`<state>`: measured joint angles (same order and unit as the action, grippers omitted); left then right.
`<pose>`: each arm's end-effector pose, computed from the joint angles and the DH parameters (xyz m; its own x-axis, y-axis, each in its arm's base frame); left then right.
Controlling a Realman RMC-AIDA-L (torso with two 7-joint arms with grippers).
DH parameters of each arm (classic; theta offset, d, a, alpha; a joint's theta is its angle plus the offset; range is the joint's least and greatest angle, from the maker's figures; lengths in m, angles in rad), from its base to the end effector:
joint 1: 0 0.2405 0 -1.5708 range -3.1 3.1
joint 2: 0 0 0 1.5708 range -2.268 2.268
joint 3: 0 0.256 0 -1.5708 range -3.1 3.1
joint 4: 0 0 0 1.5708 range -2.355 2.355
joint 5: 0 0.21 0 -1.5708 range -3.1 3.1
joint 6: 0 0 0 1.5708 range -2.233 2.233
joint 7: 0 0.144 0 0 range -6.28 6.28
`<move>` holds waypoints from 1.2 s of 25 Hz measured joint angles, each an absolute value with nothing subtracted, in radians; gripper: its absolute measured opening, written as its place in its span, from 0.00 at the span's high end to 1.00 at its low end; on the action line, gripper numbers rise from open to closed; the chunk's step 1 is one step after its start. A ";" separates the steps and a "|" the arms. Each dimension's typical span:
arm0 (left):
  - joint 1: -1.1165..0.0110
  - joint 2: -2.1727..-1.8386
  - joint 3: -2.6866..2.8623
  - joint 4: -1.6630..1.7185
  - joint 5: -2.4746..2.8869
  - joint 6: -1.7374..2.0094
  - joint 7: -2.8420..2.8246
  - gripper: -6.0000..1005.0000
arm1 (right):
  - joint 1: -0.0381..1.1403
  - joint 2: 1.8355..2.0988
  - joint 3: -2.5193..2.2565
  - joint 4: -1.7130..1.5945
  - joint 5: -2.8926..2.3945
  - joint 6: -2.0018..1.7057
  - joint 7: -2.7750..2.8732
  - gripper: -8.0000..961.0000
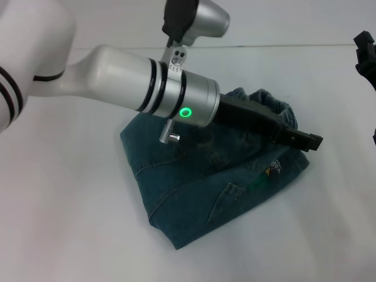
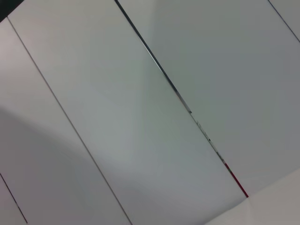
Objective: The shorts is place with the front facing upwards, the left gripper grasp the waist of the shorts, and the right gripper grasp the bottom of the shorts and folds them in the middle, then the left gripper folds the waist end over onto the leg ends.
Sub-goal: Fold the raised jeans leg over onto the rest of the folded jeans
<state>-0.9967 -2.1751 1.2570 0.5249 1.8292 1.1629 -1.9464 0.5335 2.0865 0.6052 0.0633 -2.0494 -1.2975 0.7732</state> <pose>-0.0810 0.3812 -0.1194 0.8220 0.4993 0.2739 0.4950 -0.8642 0.0899 0.3023 0.3486 -0.0022 0.2109 0.0325 -0.9770 -0.9413 -0.2629 -0.2119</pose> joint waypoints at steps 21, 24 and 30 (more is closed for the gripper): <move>-0.907 -2.175 1.482 0.691 1.779 1.012 -1.895 0.12 | 0.528 2.088 0.606 0.057 -2.047 -1.279 0.772 0.98; -0.902 -2.175 1.488 0.689 1.779 0.950 -1.894 0.12 | 0.528 2.088 0.606 0.056 -2.048 -1.278 0.772 0.97; -0.905 -2.175 1.634 0.666 1.742 0.785 -1.903 0.12 | 0.528 2.088 0.607 0.057 -2.047 -1.278 0.773 0.96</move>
